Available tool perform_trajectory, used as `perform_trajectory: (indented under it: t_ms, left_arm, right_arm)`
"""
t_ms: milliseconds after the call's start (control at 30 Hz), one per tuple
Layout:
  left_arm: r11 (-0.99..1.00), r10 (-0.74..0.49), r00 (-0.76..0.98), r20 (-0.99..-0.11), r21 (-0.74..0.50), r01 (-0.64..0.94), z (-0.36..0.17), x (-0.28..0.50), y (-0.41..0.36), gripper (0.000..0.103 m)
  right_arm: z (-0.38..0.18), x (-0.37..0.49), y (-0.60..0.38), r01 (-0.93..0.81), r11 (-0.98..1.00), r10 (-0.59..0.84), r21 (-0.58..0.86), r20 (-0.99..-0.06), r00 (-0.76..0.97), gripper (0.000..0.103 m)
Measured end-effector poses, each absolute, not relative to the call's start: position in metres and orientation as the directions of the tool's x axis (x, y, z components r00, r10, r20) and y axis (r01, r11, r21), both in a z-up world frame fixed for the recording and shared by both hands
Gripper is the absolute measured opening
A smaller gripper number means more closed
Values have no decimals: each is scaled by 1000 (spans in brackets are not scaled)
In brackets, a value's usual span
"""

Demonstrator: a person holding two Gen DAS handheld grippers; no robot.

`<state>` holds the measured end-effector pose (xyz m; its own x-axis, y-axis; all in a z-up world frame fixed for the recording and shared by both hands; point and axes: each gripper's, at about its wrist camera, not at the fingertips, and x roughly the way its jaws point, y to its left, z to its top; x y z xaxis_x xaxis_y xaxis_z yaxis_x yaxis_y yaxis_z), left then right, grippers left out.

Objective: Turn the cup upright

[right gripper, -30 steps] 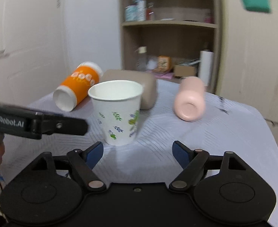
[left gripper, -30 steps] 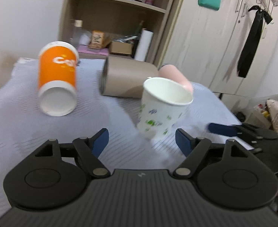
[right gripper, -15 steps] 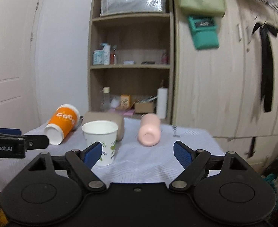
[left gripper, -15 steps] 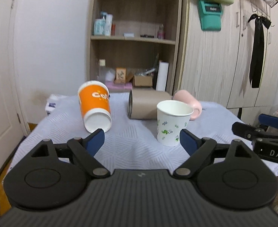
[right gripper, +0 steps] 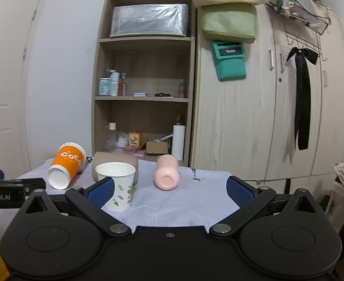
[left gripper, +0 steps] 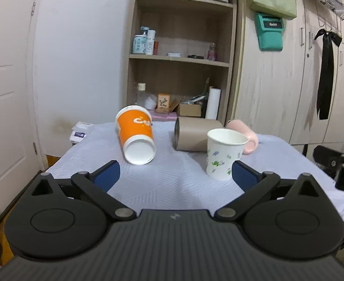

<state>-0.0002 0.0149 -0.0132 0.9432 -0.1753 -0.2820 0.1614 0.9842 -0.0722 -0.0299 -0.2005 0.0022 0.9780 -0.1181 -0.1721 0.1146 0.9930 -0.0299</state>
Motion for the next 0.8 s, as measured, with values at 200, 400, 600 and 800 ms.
perform_trajectory:
  t_ms: [200, 400, 600, 800]
  left_arm:
    - [987, -157, 939, -307, -70, 143, -20, -4, 20, 103]
    - [991, -132, 939, -318, -61, 119, -20, -8, 24, 103]
    - [994, -112, 938, -329, -47, 102, -18, -9, 25, 103]
    - [994, -110, 939, -327, -46, 100, -17, -11, 26, 103]
  right_arm:
    - [-4, -33, -200, 113, 994, -110, 6, -194, 975, 103]
    - [-6, -33, -197, 127, 992, -122, 10, -201, 972, 103]
    - [-5, -34, -195, 148, 989, -145, 0, -200, 969, 103]
    - [-5, -35, -196, 158, 987, -155, 0, -202, 967, 103]
